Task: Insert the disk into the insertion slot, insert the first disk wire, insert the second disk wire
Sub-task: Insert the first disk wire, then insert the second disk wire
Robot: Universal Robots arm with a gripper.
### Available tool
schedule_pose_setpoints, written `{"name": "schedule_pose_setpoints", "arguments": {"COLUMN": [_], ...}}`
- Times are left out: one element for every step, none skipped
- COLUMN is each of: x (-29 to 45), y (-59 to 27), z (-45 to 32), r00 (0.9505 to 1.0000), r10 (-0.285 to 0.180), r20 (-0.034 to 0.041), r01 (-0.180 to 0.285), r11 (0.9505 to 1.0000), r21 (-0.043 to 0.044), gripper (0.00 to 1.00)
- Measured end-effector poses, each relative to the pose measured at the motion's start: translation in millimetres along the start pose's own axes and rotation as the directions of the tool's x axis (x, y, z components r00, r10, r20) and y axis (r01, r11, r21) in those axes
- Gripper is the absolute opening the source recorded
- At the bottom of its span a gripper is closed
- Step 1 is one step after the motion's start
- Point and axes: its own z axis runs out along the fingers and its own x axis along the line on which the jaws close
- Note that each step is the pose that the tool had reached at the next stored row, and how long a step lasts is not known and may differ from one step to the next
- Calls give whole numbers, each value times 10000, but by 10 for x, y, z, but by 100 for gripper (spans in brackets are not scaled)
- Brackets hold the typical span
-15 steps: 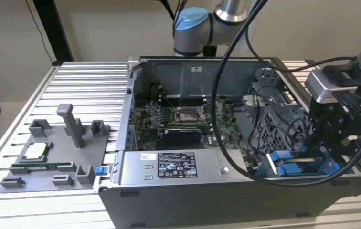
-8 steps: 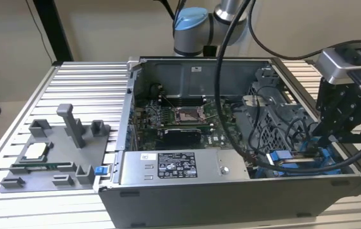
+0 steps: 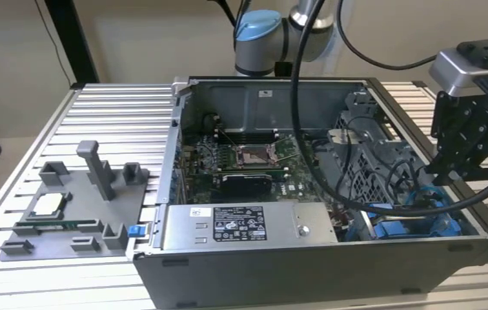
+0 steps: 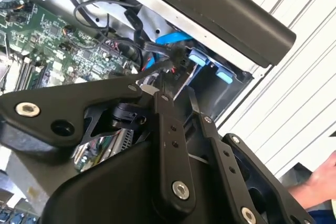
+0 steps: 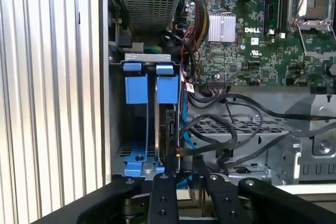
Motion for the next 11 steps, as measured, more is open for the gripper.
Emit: {"name": "schedule_pose_setpoints", "arguments": {"x": [-24, -44, -61, -70, -72, -73, -75, -75, -76, -76, -77], "y": [-2, -12, -28, -51, -86, -113, -139, -162, -201, -217, -230], "z": [2, 5, 7, 8, 8, 9, 10, 11, 12, 13, 12], "r00": [10000, 10000, 10000, 10000, 10000, 10000, 10000, 10000, 10000, 10000, 10000], "r10": [-2, -3, -4, -4, -5, -4, -5, -5, -6, -8, -14], "r20": [0, 1, 3, 1, -1, 0, 0, 0, 0, 1, 0], "r01": [2, 3, 4, 4, 5, 4, 5, 5, 6, 8, 14], "r11": [10000, 10000, 10000, 10000, 10000, 10000, 10000, 10000, 10000, 10000, 10000], "r21": [16, 30, 42, 51, 51, 51, 52, 52, 52, 51, 51], "gripper": [100, 100, 100, 100, 100, 100, 100, 100, 100, 100, 100]}}
